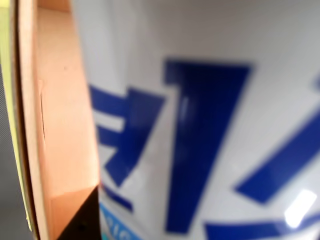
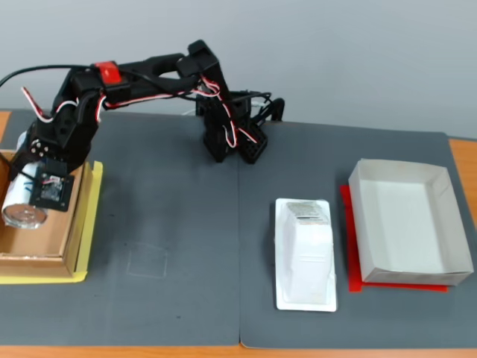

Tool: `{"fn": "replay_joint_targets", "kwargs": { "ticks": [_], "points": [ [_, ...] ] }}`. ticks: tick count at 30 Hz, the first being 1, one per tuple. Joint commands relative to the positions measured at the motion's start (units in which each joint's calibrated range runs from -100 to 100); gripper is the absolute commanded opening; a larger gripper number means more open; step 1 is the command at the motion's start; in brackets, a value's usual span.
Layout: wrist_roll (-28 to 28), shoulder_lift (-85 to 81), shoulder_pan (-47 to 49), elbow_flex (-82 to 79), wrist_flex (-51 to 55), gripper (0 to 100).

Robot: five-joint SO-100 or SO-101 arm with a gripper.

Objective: Pick the can and put it in the brown box

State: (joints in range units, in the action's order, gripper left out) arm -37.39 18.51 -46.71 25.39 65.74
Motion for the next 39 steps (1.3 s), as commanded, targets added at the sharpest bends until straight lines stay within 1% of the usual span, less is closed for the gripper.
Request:
{"fn": "replay_joint_targets", "kwargs": {
  "ticks": [1,11,23,24,26,30,32,34,39],
  "points": [
    [0.0,2.5,-0.3,6.7,-0.8,6],
    [0.0,10.8,-1.5,13.3,-0.8,6],
    [0.0,11.9,-2.2,13.3,-0.7,6],
    [0.0,11.9,-2.2,13.2,-0.7,8],
    [0.1,11.8,-2.2,12.8,-0.7,13],
    [2.9,11.7,-2.2,13.3,-0.7,31],
    [3.5,11.6,-2.2,13.3,-0.7,38],
    [3.7,11.5,-2.2,13.3,-0.7,40],
    [3.8,11.5,-2.2,13.3,-0.7,40]
  ]
}}
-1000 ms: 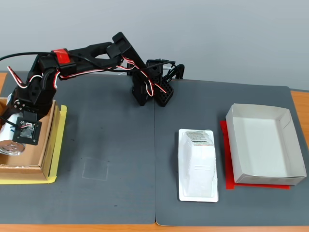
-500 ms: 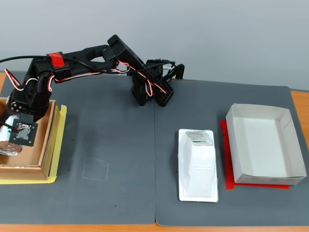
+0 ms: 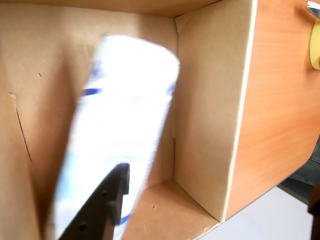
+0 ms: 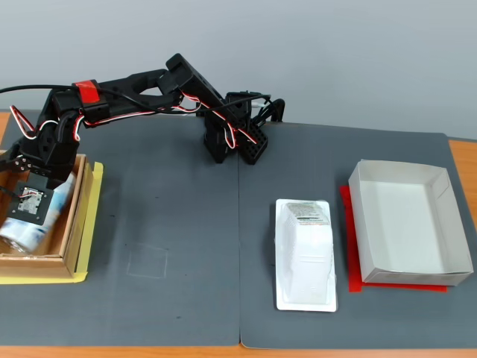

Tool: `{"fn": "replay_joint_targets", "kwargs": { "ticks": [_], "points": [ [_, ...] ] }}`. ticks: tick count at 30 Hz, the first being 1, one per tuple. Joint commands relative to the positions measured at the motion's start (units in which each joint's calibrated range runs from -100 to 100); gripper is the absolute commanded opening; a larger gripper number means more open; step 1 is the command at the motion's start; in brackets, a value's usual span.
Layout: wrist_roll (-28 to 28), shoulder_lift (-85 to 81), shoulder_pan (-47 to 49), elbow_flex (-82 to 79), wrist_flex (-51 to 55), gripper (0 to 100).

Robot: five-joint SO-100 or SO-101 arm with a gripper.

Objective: Pick the can and put it in the brown box

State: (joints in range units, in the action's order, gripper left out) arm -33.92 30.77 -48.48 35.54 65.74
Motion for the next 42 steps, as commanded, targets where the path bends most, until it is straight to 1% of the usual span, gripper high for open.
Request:
{"fn": "replay_joint_targets", "kwargs": {
  "ticks": [1,9,11,14,18,20,21,29,32,37,42],
  "points": [
    [0.3,-0.7,-0.4,3.2,-0.7,40],
    [0.4,-0.9,-0.3,2.7,-0.7,39],
    [0.4,-1.0,-0.3,2.6,-0.2,36],
    [1.5,-2.9,0.3,1.4,0.0,26],
    [5.9,-8.0,2.3,-3.9,-0.3,9],
    [7.8,-11.8,4.0,-7.4,0.1,2],
    [8.9,-13.9,4.6,-9.5,0.1,1],
    [20.4,-32.3,10.5,-24.0,-0.6,1],
    [23.6,-39.2,13.4,-28.7,-0.6,1],
    [26.8,-49.9,19.3,-36.5,-0.6,1],
    [28.5,-62.1,27.0,-47.8,-0.7,1]
  ]
}}
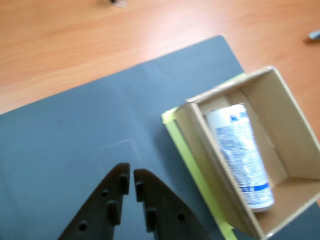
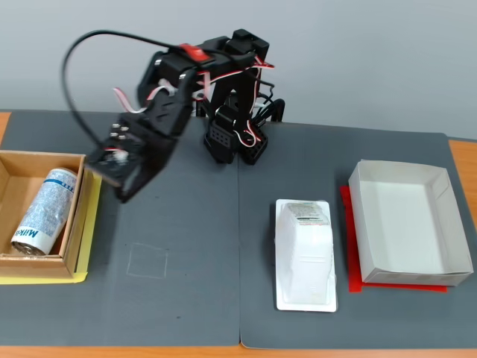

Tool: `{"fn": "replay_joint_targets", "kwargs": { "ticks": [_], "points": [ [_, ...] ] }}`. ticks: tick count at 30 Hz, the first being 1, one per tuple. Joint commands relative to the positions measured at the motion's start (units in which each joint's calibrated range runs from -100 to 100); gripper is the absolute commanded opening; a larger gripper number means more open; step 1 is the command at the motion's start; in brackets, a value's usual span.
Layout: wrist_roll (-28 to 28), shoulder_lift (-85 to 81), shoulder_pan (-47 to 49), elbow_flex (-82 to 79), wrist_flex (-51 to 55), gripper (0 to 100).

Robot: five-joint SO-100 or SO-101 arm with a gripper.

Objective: Pick the can and put it in the brown box

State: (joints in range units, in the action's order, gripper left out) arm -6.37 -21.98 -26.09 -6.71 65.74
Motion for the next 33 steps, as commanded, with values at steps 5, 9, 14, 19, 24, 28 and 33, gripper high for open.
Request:
{"fn": "replay_joint_targets", "kwargs": {
  "ticks": [5,9,14,19,24,28,33],
  "points": [
    [1.2,-22.8,12.4,-17.7,-0.8,1],
    [1.2,-34.2,18.3,-27.9,-0.8,1],
    [2.7,-48.8,23.9,-40.2,-0.8,1],
    [2.8,-61.2,28.5,-52.0,-0.8,1],
    [2.8,-71.9,31.3,-64.2,-0.8,1],
    [2.8,-77.8,31.4,-72.4,-1.8,1],
    [2.6,-77.7,30.7,-83.3,-13.0,1]
  ]
}}
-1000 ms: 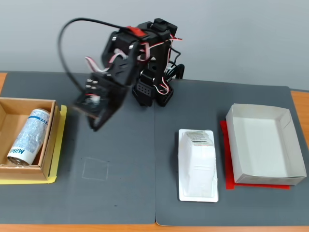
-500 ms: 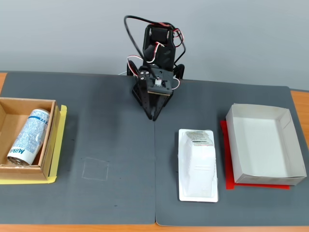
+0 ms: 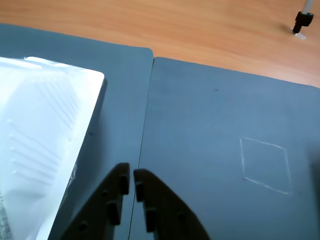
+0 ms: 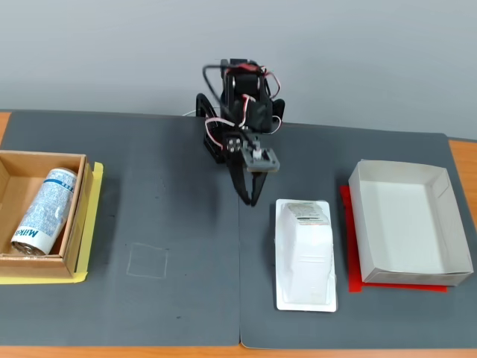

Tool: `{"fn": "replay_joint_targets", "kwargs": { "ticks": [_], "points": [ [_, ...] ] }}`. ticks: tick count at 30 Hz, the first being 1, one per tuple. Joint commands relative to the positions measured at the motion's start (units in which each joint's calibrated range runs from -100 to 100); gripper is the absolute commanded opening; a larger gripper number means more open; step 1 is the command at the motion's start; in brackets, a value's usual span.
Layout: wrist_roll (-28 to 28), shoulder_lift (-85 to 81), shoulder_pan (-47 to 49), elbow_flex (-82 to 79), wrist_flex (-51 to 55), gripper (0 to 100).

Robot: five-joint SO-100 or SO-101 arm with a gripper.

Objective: Pick the can and put it in the brown box

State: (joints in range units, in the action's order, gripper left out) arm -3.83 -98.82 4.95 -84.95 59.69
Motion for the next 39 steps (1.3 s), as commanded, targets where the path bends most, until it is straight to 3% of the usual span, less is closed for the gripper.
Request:
{"fn": "replay_joint_targets", "kwargs": {
  "ticks": [1,14,23,39],
  "points": [
    [-0.1,-0.8,-0.3,-7.1,-8.5,1],
    [0.3,-1.0,-0.5,-14.0,-6.0,1],
    [1.9,-1.0,-1.9,-7.4,15.1,1],
    [2.1,-0.5,-1.9,-7.1,14.7,1]
  ]
}}
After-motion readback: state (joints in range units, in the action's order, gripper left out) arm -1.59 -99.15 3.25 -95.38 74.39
